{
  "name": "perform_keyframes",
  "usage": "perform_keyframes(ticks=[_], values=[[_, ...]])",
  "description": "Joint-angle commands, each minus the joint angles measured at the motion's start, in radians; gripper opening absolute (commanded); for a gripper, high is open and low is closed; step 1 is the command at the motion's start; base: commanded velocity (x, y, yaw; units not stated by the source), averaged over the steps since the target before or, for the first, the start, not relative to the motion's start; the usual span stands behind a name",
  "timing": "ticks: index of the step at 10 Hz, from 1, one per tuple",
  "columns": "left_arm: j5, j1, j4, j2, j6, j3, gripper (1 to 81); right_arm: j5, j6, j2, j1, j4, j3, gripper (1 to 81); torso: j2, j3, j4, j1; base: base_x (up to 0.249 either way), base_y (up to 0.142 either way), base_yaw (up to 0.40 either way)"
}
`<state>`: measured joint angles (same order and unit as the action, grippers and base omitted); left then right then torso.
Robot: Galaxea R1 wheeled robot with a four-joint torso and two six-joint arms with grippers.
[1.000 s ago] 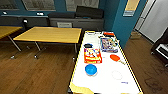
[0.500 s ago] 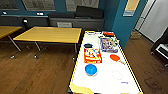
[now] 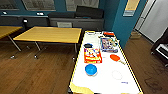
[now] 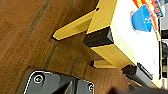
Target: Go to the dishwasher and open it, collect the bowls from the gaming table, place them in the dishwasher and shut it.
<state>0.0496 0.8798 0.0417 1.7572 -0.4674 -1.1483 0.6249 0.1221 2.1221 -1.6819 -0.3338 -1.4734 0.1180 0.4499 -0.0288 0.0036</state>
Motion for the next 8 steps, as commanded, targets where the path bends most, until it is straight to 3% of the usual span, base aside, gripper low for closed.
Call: perform_keyframes(ticks=[1,4,5,7,8], values=[[-0.148,-0.231,0.03,-0.019,-0.037,0.009,81.1,-0.09,-0.022,-0.087,0.023,0.024,-0.031,1.0,0.0,0.0,0.0,0.0,0.0,0.0,0.0],[-0.332,-0.463,0.136,0.09,-0.063,-0.064,81.1,-0.129,-0.033,-0.106,0.073,0.024,-0.014,1.0,0.0,0.0,0.0,0.0,0.0,0.0,0.0],[-0.365,-0.514,0.182,0.133,-0.094,-0.102,81.1,-0.143,-0.035,-0.103,0.087,0.022,-0.013,1.0,0.0,0.0,0.0,0.0,0.0,0.0,0.0],[-0.392,-0.59,0.196,0.212,-0.167,-0.178,81.1,-0.166,-0.035,-0.1,0.109,0.021,-0.013,1.0,0.0,0.0,0.0,0.0,0.0,0.0,0.0],[-0.395,-0.612,0.185,0.243,-0.174,-0.2,81.1,-0.169,-0.035,-0.098,0.113,0.021,-0.013,1.0,0.0,0.0,0.0,0.0,0.0,0.0,0.0]])
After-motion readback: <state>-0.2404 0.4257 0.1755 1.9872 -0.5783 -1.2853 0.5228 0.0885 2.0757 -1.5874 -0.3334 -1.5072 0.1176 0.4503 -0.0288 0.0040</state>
